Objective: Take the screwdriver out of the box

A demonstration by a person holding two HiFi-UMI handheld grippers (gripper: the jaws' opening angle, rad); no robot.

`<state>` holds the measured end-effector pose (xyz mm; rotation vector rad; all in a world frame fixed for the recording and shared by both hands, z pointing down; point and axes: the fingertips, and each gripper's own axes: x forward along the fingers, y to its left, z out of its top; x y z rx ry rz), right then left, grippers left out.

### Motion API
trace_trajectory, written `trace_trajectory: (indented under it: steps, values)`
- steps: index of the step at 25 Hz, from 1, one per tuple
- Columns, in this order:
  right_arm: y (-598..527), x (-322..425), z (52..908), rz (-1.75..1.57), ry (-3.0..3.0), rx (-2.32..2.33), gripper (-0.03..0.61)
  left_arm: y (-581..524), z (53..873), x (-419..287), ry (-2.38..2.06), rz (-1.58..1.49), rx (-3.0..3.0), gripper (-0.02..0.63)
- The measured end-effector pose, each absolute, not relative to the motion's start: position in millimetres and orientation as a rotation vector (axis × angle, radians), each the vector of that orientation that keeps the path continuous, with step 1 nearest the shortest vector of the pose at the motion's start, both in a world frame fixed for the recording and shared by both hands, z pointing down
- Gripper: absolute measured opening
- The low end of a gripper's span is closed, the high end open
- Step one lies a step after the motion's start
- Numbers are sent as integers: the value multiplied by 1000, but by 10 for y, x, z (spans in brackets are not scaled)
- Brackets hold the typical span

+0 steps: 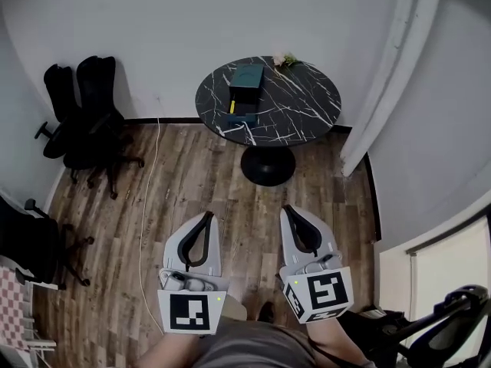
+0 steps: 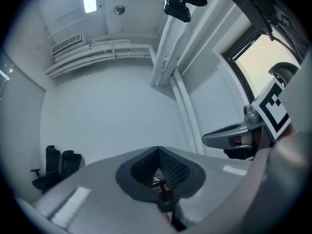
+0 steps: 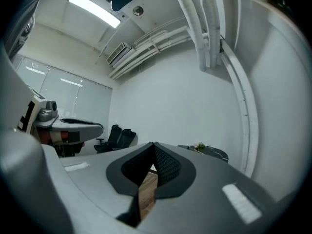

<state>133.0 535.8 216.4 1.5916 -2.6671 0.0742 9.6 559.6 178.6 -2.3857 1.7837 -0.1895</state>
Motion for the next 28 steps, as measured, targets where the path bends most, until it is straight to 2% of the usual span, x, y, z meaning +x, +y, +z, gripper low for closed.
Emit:
trace_trajectory:
  steps: [11,28]
  values:
    - [4609,1060,2376,97,-2647,1558,26,4810,2042,-198,1808,-195,-2421,0]
    - [3266,360,2071,21,-2642,1637,26,3424,1682,-823,1679,-55,-2407,0]
